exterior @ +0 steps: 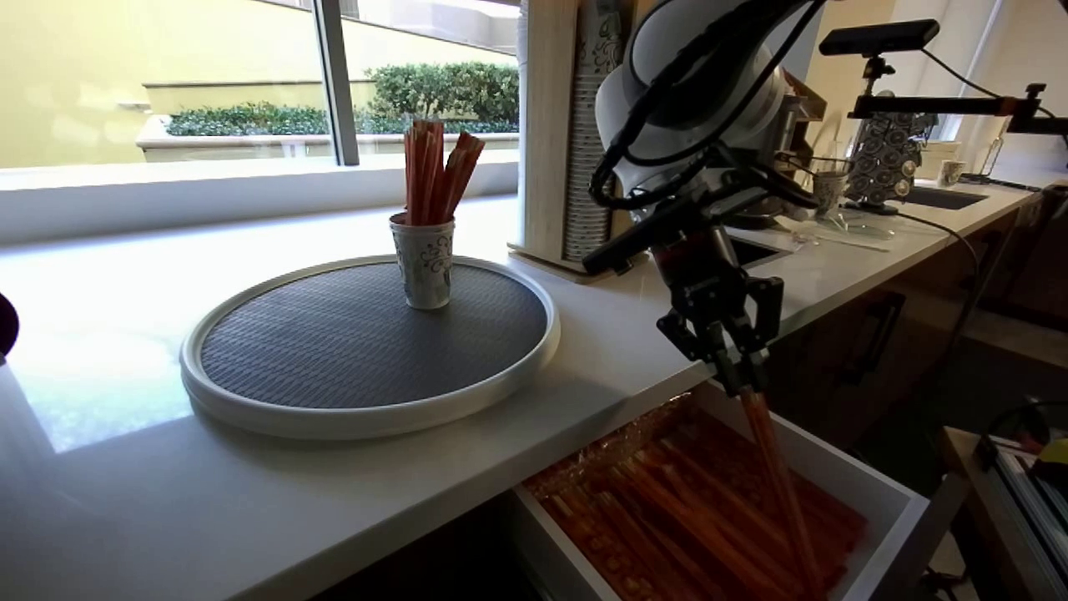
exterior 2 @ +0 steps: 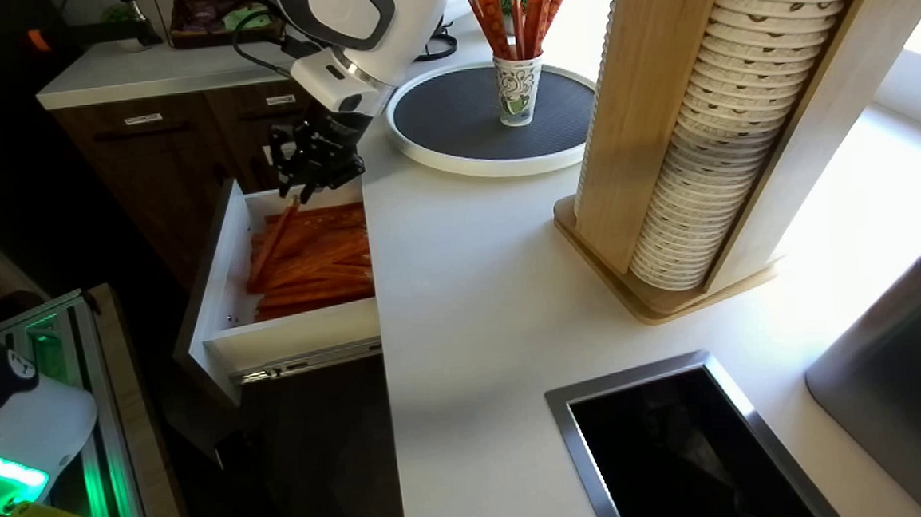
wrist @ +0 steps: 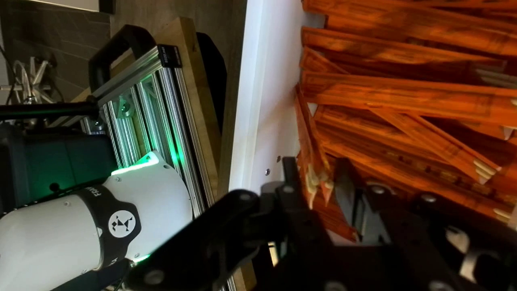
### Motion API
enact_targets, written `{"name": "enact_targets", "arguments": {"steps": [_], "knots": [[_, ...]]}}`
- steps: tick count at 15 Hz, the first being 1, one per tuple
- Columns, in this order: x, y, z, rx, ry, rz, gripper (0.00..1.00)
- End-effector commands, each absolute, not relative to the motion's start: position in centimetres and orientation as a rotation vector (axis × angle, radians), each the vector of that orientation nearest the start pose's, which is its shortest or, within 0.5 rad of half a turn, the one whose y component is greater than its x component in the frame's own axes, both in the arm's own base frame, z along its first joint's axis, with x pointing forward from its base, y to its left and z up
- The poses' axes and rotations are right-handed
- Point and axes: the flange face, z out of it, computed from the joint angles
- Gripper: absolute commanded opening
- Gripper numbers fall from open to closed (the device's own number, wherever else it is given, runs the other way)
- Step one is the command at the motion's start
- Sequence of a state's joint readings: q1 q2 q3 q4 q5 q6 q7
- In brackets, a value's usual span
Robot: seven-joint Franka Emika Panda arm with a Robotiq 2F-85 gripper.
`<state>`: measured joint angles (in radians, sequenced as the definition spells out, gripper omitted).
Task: Pick one pack of chopsticks and place it in the drawer
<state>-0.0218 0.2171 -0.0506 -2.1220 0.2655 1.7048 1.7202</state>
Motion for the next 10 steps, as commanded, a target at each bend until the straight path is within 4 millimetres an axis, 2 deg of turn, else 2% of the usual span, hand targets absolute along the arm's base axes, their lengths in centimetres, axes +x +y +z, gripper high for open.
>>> {"name": "enact_targets", "arguments": {"steps": [1,3,6,10], "knots": [[49.5,-1.2,29.1,-1.912,2.693,0.948,0.60],[49.8,-1.6,30.8,-1.912,2.681,0.870,0.76],[50.5,-2.0,35.0,-1.925,2.625,0.689,0.98],[49.8,-0.9,41.7,-2.102,2.439,0.473,1.00]]}}
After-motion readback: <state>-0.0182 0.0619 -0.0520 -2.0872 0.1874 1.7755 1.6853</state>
